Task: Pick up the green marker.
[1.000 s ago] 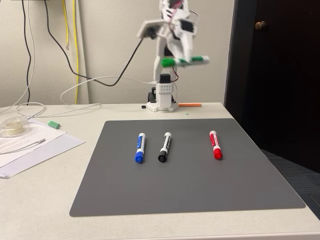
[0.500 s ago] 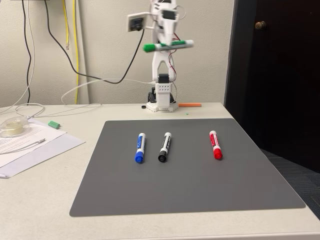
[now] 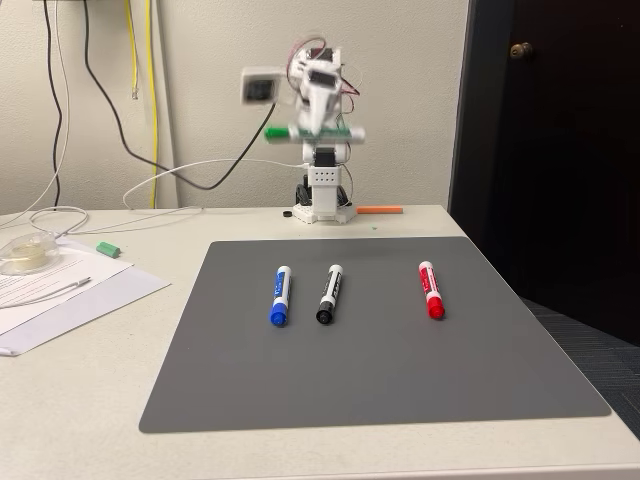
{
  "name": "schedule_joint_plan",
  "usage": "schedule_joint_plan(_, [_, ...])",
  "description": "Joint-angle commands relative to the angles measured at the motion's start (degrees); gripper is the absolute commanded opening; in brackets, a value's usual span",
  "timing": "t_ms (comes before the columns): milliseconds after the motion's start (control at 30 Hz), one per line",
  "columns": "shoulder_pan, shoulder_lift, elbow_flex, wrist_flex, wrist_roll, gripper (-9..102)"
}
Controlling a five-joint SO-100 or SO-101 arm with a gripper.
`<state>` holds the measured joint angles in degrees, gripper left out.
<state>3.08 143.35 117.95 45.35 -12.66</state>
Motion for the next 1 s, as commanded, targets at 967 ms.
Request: schedule_joint_plan(967, [-2.11,4.48,9.32,-10.63,-2.55,4])
